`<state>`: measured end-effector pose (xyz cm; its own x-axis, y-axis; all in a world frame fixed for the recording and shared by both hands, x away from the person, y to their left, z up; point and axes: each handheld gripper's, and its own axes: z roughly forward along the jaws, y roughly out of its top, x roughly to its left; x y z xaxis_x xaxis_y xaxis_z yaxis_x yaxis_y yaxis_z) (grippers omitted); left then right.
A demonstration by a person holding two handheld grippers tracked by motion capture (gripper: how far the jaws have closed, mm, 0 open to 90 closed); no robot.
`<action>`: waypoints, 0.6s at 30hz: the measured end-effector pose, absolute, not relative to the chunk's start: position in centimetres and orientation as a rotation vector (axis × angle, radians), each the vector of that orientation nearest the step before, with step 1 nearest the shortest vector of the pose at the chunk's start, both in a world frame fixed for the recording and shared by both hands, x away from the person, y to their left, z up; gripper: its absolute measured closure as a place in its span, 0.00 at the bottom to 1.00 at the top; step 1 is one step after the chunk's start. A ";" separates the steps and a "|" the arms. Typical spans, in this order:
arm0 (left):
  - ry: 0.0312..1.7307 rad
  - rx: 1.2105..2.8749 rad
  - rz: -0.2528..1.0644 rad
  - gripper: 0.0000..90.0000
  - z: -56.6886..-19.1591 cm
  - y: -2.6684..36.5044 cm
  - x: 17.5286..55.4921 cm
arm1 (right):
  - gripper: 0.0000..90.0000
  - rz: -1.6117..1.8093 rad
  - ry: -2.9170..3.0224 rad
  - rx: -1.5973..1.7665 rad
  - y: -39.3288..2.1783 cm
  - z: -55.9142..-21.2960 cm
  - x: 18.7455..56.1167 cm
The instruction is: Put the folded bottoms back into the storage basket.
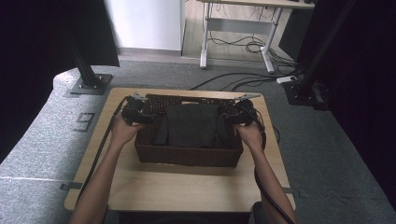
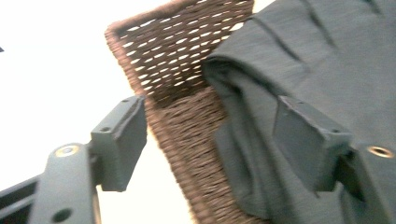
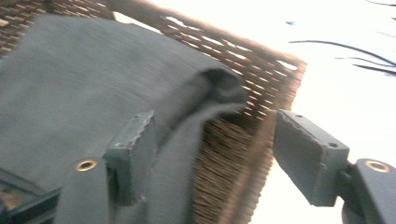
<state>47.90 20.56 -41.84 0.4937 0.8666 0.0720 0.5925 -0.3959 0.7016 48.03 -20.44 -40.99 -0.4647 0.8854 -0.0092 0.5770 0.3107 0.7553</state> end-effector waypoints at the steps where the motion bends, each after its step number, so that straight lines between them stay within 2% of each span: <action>1: 1.209 2.117 0.584 0.35 -42.0 20.9 47.9 | 0.39 0.962 2.154 1.305 -20.8 -41.1 48.0; 2: 1.222 2.112 0.590 0.43 -42.2 21.2 48.0 | 0.45 0.936 2.149 1.327 -21.5 -41.6 48.0; 3: 1.238 2.106 0.589 0.47 -42.5 21.5 48.0 | 0.49 0.927 2.148 1.337 -21.8 -41.9 48.0; 4: 1.248 2.102 0.586 0.47 -42.7 21.8 48.1 | 0.49 0.927 2.148 1.337 -21.8 -41.9 48.0; 5: 1.256 2.101 0.587 0.54 -42.9 21.9 48.1 | 0.57 0.912 2.146 1.355 -22.3 -42.4 47.9; 6: 1.264 2.101 0.590 0.54 -43.1 22.1 48.1 | 0.57 0.912 2.146 1.355 -22.3 -42.4 47.9; 7: 1.269 2.100 0.593 0.63 -43.4 22.2 48.1 | 0.64 0.913 2.157 1.372 -22.8 -42.9 47.9; 8: 1.271 2.101 0.589 0.67 -43.7 22.3 48.1 | 0.70 0.914 2.168 1.379 -23.0 -43.2 47.8; 9: 1.258 2.101 0.572 0.67 -43.8 22.4 48.0 | 0.70 0.914 2.168 1.379 -23.0 -43.2 47.8; 10: 1.253 2.082 0.561 0.76 -43.9 22.4 47.9 | 0.78 0.940 2.179 1.369 -23.2 -43.5 47.6; 18: 1.235 2.079 0.621 0.79 -43.9 22.0 45.8 | 0.83 0.946 2.166 1.319 -23.2 -43.5 45.7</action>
